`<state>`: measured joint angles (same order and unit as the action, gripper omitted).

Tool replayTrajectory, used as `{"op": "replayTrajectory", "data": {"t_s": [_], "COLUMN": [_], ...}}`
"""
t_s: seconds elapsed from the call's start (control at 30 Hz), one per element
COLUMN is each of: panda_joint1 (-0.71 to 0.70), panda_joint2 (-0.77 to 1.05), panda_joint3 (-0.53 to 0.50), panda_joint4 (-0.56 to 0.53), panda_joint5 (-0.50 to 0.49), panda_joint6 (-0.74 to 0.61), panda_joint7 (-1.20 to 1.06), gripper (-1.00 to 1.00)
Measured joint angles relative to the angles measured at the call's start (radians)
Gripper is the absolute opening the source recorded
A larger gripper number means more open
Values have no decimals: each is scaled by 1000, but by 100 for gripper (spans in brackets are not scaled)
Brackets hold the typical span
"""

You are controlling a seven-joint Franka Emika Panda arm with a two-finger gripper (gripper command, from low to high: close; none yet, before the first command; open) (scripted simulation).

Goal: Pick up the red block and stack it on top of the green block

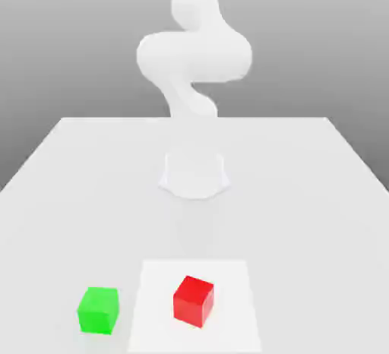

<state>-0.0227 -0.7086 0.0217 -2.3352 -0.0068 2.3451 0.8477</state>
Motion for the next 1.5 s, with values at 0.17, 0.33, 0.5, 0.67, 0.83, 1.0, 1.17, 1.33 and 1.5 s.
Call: {"op": "replayTrajectory", "data": {"t_s": [0.17,0.33,0.5,0.67,0.83,1.0,1.17,1.33,1.5], "panda_joint1": [-43,-74,-92,-95,-82,-61,-62,-80,-221], "panda_joint2": [188,370,551,731,910,1008,1009,852,790], "panda_joint3": [41,69,83,84,69,43,44,72,-15], "panda_joint4": [-72,-142,-211,-281,-294,-281,-281,-305,-247], "panda_joint5": [-16,-35,-49,-38,-51,-76,-78,-30,-1], "panda_joint6": [92,182,271,361,488,570,572,439,319], "panda_joint7": [100,198,293,371,416,436,437,402,335], "gripper": [0,0,0,0,0,-100,-100,-100,-100]}}
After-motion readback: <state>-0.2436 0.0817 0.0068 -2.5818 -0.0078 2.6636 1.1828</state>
